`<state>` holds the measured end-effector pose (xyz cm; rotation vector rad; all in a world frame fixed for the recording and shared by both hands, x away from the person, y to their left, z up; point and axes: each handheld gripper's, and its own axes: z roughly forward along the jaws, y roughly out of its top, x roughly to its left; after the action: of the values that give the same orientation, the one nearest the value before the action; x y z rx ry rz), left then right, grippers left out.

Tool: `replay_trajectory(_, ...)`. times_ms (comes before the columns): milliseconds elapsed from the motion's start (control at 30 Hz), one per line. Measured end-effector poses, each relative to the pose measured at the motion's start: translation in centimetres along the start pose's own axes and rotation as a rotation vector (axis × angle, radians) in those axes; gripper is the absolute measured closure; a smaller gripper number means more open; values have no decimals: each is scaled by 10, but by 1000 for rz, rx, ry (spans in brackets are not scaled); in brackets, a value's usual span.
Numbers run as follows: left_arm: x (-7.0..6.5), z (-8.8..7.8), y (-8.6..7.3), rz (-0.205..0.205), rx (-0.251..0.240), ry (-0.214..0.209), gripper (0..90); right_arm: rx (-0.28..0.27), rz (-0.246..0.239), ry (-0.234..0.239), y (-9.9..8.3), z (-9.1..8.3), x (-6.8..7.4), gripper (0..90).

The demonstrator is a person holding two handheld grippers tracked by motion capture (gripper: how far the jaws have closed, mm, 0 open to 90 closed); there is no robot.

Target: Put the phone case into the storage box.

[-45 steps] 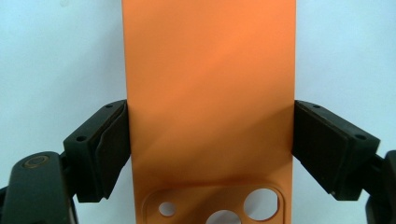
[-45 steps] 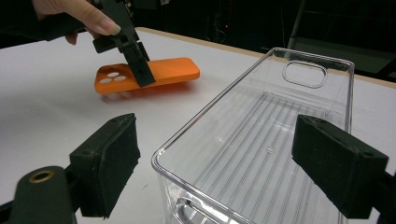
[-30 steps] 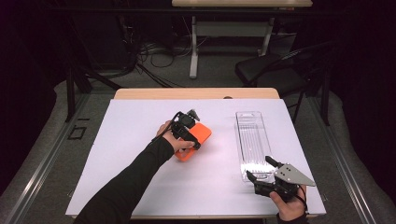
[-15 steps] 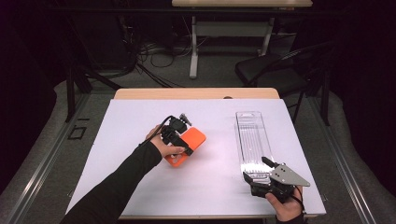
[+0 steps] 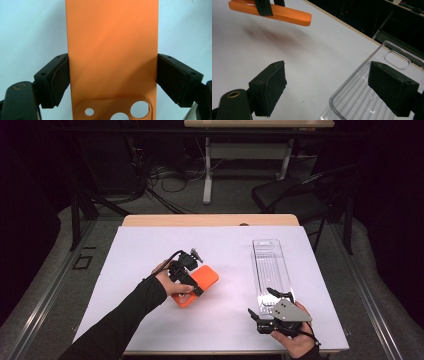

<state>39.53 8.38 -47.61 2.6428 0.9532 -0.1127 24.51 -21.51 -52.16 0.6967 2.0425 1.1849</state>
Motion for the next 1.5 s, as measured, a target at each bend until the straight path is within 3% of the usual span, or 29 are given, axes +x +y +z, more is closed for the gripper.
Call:
replay_trajectory(267, -2, -7, -4, 15, 1, 11, 159, 30, -21, 33, 11, 12, 5, 141)
replay_trajectory(500, -3, -11, -8, 21, 5, 10, 159, 51, -89, 52, 19, 22, 7, 142)
replay_trajectory(833, -5, -12, -9, 26, 12, 8, 159, 61, -359, 17, 35, 40, 12, 199)
replay_trajectory(1133, -8, -9, -8, 40, 32, 1, 159, 78, -541, -26, 36, 50, 20, 253)
replay_trajectory(1400, -13, -6, -6, 51, 36, -8, 159, 91, -568, -21, 37, 52, 23, 280)
replay_trajectory(1500, -14, -6, -6, 57, 44, -10, 160, 98, -624, -20, 38, 54, 25, 295)
